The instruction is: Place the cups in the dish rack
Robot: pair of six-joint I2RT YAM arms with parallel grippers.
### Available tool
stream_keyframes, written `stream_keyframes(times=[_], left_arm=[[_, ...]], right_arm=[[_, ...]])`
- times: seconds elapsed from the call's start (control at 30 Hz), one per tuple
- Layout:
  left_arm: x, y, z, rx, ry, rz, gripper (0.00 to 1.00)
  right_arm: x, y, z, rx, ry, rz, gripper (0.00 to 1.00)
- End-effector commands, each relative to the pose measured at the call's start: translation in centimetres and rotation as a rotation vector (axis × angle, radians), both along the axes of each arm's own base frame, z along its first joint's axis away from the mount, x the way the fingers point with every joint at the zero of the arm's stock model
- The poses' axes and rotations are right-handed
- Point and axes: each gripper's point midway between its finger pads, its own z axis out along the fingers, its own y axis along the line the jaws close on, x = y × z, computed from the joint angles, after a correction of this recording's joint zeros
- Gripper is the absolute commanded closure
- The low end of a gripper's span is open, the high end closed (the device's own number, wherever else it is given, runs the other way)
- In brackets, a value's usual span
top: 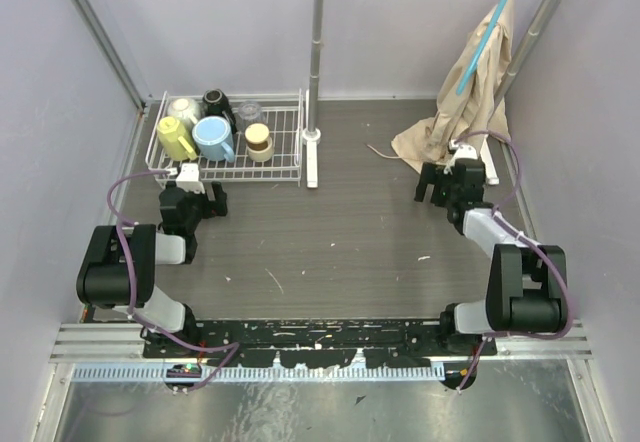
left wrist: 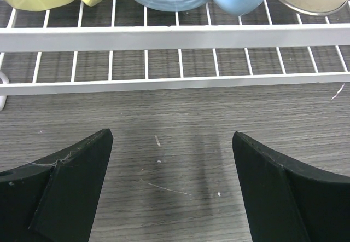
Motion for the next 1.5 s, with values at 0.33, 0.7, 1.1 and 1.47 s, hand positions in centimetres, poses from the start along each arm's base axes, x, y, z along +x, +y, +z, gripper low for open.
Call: stream_keyframes(times=[0.33,0.7,1.1,1.47], left_arm=[[0.8,0.3,1.5,-0.003,-0.047,0.017,0.02],[0.8,0.4,1.5,-0.002,-0.047,0.019,0.02],[0.8,0.3,1.5,-0.002,-0.047,0.018,0.02],[0.8,0.3,1.6,-0.003,-0.049,0.017,0.02]], right_arm=[[0.4,-0.6,1.9,-0.023,-0.532,0.066,0.00],[0.4,-0.1,-0.2,-0.095,-0.510,0.030,0.00],[0.1,-0.2,-0.2,-0.105,-0.511,0.019,0.00],[0.4,0.1,-0.4,-0.101,-0.503,0.041,0.00]])
